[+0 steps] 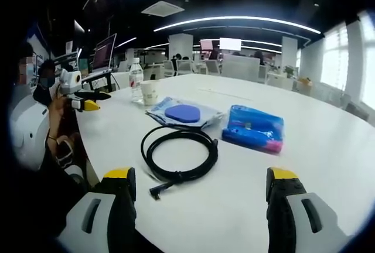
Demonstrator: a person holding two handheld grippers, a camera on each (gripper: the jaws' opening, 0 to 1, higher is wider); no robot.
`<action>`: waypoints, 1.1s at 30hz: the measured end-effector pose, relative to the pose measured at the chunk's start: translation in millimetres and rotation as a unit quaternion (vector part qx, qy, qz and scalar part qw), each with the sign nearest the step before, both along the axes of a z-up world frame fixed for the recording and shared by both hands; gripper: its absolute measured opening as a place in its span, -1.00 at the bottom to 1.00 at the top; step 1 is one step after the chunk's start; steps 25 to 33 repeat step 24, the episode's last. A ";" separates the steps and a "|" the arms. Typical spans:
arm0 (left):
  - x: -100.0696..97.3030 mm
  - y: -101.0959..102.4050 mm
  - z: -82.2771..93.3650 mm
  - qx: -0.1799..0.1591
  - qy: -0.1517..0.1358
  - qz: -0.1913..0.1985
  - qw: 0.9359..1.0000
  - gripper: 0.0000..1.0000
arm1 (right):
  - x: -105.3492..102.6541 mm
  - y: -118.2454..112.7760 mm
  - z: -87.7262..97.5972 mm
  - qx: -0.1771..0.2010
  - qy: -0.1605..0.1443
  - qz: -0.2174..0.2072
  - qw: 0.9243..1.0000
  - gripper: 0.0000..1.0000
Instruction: Arrange the tabletop items into an orderly group along one side of the table until the central work area is clear of visible clutter.
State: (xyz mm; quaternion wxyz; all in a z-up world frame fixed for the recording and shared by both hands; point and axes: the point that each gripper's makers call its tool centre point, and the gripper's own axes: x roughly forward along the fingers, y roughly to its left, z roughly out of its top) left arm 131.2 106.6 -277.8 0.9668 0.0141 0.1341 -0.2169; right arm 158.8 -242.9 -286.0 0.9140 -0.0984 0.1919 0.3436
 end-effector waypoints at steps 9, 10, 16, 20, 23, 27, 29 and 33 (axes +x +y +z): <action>-0.7 1.7 -1.5 -0.001 0.002 0.003 1.000 0.49 | 0.8 0.3 -0.7 0.000 0.001 -0.001 1.000 0.78; -0.8 1.9 -1.7 -0.001 0.002 0.003 1.000 0.49 | 0.9 0.2 -0.7 0.000 0.001 -0.001 1.000 0.78; -1.2 0.8 -2.8 0.004 0.004 0.000 1.000 0.49 | 1.2 0.3 -0.1 0.000 0.000 0.000 1.000 0.78; -1.3 1.4 -1.7 0.002 0.002 0.001 1.000 0.49 | 1.4 0.3 -0.5 0.001 0.001 -0.001 1.000 0.78; -1.3 1.6 -0.9 0.002 0.001 0.002 1.000 0.49 | 2.0 -0.7 -0.8 0.001 0.001 -0.003 1.000 0.78; -1.4 1.7 -0.8 0.001 0.001 0.003 1.000 0.49 | 1.9 -0.4 -1.0 0.001 0.001 -0.003 1.000 0.78; -1.4 1.7 -0.8 0.001 0.001 0.003 1.000 0.49 | 1.9 -0.4 -1.0 0.001 0.001 -0.003 1.000 0.78; -1.4 1.7 -0.8 0.001 0.001 0.003 1.000 0.49 | 1.9 -0.4 -1.0 0.001 0.001 -0.003 1.000 0.78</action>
